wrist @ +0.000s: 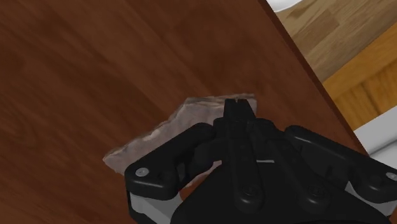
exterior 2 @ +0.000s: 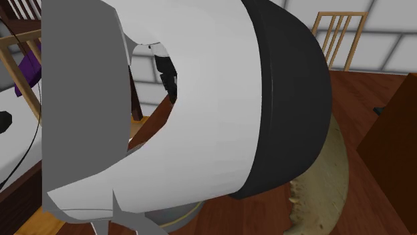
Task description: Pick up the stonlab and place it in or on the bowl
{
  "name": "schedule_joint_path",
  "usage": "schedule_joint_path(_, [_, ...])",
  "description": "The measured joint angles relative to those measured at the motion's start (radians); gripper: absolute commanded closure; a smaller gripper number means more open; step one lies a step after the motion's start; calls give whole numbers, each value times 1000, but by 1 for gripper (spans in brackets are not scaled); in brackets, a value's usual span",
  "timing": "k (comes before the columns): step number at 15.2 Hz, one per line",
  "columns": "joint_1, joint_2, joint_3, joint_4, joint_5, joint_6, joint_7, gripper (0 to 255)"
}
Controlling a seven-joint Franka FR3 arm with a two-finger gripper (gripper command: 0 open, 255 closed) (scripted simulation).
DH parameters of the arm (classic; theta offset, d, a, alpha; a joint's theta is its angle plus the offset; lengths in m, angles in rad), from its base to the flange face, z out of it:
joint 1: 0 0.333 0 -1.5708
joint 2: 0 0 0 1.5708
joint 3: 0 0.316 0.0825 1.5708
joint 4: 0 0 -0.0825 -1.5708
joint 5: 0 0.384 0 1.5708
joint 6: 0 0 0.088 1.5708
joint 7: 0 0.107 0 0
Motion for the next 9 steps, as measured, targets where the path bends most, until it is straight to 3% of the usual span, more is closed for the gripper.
schedule_joint_path(2, [-1,2,-1,3,-1,-2,-1,255])
schedule_joint_path(3, [-1,1,-1,3,-1,-2,-1,0])
schedule_joint_path(5, [-4,-1,-10,5,4,-3,33,0])
schedule_joint_path(9, [-25,-42,-75,-28,35,25,336,0])
